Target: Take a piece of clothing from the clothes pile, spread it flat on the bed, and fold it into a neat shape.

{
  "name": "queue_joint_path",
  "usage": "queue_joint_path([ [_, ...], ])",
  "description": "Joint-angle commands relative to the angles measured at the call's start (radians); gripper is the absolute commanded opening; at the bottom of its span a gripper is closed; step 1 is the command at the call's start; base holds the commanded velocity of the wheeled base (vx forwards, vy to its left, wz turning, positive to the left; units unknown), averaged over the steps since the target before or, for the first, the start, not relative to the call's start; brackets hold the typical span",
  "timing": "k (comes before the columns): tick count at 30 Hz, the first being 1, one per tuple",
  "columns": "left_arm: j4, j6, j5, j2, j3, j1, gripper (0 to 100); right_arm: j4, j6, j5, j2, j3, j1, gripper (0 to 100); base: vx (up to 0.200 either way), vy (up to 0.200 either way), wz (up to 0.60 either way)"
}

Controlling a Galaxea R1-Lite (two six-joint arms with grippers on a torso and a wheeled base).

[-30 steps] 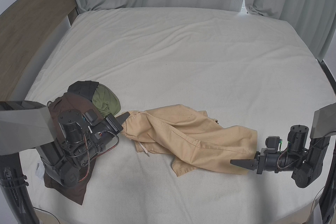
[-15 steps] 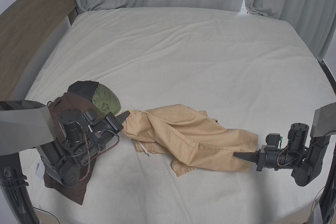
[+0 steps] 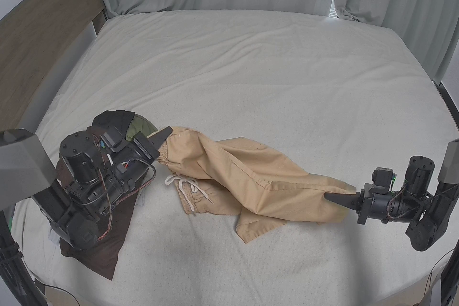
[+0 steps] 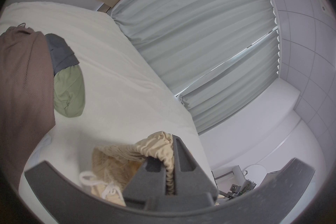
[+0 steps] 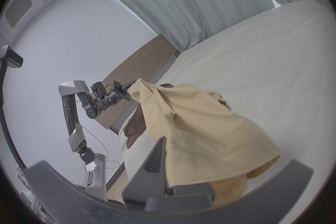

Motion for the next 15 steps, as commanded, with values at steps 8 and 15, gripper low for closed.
queue_joint_path([
  [8, 0.002, 0.032, -0.139, -0.181, 0.107, 0.032, 0, 0.000, 0.039, 0.000, -0.131, -0.002, 0.015, 0, 0.000, 0.000, 0.00],
  [15, 0.003, 0.032, -0.242, -0.254, 0.152, 0.072, 0, 0.000, 0.042, 0.000, -0.155, -0.003, 0.015, 0, 0.000, 0.000, 0.00],
])
